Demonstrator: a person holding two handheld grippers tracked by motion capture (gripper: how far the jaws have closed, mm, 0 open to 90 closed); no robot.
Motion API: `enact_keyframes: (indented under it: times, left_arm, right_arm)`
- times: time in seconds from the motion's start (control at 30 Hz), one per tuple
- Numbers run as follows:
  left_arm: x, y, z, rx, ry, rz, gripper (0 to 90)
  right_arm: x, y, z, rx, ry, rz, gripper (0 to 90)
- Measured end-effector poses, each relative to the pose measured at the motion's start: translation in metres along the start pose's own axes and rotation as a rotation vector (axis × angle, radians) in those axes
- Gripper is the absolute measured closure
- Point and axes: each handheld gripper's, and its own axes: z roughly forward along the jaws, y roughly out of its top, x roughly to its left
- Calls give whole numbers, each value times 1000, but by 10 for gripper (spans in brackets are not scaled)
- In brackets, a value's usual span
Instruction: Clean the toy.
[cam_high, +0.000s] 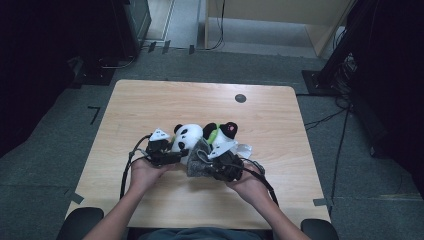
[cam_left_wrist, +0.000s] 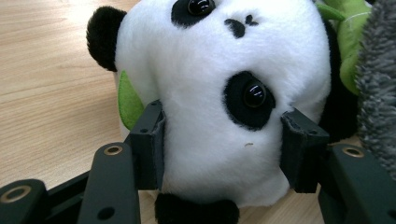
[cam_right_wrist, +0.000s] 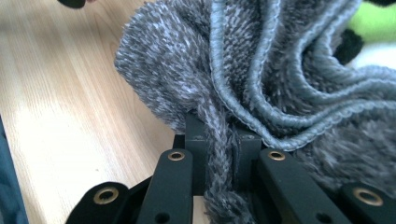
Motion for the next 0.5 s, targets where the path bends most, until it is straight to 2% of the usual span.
enact_keyframes:
  times: [0.1, 0.2, 0.37, 0.5]
  left_arm:
    - [1, 0, 0, 0, -3, -4, 430]
    - [0, 1, 0, 0, -2, -4, 430]
    - [1, 1, 0, -1, -4, -4, 430]
    - [1, 1, 0, -2, -7, 1, 430]
  right_arm:
    - [-1, -8, -4, 2, 17, 5, 817]
    - [-4, -15, -8, -2, 42, 32, 818]
    - [-6, -21, -9, 23, 56, 26, 819]
    - [-10, -24, -12, 24, 69, 45, 819]
